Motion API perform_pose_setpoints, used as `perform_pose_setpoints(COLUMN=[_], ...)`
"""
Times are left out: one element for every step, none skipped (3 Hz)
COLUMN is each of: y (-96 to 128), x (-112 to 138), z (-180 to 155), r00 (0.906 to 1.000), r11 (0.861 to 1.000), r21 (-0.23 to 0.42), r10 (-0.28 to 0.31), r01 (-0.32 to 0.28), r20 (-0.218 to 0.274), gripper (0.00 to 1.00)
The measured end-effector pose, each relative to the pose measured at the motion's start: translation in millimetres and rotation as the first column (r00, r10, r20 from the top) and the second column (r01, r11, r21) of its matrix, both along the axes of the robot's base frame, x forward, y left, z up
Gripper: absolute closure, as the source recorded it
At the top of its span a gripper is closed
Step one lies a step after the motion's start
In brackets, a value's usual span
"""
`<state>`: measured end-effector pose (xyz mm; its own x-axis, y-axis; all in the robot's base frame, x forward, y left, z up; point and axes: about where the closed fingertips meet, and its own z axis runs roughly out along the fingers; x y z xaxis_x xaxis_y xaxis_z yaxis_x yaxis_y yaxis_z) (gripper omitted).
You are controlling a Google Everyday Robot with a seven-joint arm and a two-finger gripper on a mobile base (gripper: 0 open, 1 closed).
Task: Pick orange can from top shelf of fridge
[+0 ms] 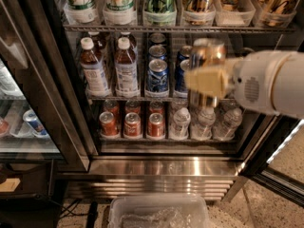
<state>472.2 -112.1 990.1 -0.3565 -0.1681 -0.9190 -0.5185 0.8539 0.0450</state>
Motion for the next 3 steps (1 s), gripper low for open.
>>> perform_pose_setpoints(y=[30.2,66.0,69.6], x=[-39.0,-79.1,-81.6], z=[-40.2,-64.2,-62.2], r00=[0.9788,0.9316,0.9279], r11=[0.988,0.954,0.950], r21=[-0.006,0.025,0.021], r10=[0.151,0.297,0.310], r01=[-0.153,-0.299,-0.312], r20=[-0.139,-0.209,-0.208], gripper=[1.00,1.00,1.00])
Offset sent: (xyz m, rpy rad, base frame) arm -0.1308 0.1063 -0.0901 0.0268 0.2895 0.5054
